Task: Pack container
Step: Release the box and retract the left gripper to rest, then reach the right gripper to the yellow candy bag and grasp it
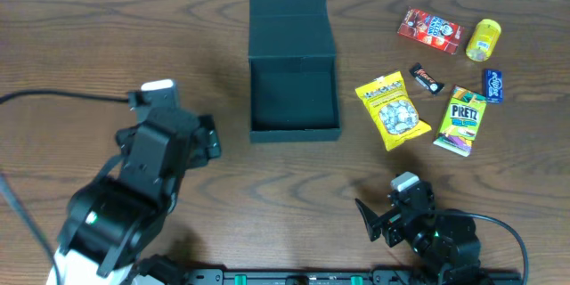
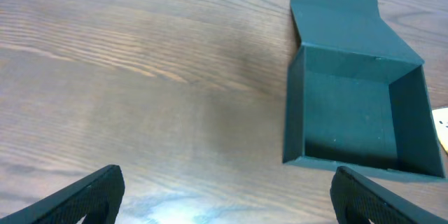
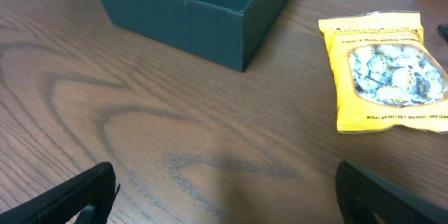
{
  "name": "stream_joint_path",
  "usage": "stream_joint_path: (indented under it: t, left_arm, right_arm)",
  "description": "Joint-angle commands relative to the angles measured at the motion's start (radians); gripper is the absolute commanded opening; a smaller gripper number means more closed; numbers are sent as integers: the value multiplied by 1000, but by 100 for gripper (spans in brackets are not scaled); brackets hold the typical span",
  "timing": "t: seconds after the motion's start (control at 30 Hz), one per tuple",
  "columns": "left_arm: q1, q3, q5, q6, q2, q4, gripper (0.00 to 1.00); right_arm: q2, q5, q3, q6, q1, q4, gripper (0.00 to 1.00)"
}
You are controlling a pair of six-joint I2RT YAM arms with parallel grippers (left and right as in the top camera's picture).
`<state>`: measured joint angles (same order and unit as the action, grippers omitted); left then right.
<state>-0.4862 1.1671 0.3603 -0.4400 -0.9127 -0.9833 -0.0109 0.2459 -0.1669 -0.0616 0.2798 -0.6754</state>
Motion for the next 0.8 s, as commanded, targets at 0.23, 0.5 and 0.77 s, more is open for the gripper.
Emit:
stream_joint_path:
  t: [0.23, 0.5, 0.77]
  left_arm:
    - [3, 8, 32, 14, 36, -60, 95]
    - [3, 8, 32, 14, 36, -61, 95]
    - [3, 8, 32, 14, 36, -61, 96]
  right_arm:
    - [6, -4, 3, 8, 8, 2, 99]
    - [6, -1, 3, 13, 8, 41, 99]
    - [6, 224, 3, 555, 8, 354, 99]
